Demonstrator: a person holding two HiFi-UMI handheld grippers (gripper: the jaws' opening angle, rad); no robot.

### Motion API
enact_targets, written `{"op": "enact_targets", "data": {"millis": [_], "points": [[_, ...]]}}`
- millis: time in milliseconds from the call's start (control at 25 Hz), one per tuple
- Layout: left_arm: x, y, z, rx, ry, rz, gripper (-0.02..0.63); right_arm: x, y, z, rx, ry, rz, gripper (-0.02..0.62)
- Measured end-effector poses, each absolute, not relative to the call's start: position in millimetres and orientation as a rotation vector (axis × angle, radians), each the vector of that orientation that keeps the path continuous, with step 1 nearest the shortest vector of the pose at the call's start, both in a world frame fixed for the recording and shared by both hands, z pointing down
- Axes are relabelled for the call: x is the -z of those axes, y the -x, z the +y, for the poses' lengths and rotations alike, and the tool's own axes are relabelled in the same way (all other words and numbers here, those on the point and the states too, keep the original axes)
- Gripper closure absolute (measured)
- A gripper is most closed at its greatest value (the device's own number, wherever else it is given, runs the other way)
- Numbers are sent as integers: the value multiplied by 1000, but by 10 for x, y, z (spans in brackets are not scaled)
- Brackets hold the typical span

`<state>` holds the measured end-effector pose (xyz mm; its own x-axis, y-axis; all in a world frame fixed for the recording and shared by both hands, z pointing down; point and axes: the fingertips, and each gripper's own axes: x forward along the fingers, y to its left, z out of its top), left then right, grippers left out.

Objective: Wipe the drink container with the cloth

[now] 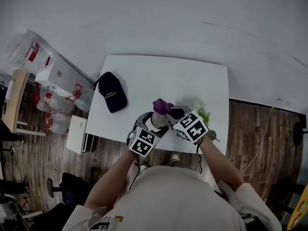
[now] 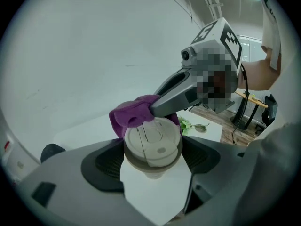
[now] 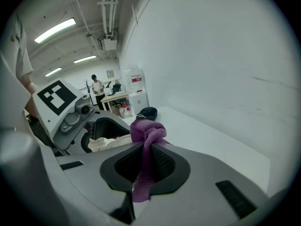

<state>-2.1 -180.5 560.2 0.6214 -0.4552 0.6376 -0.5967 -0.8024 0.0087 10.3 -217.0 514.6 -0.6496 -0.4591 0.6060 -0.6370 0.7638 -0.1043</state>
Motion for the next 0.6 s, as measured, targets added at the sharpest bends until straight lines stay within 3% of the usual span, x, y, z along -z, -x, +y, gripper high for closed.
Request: {"op": "enact_targets", "data": {"millis": [600], "points": [[-5601,9,-1810,-987,-2598,-897,202,-5042,278,-1825,-175,-590,-2443,545]]}}
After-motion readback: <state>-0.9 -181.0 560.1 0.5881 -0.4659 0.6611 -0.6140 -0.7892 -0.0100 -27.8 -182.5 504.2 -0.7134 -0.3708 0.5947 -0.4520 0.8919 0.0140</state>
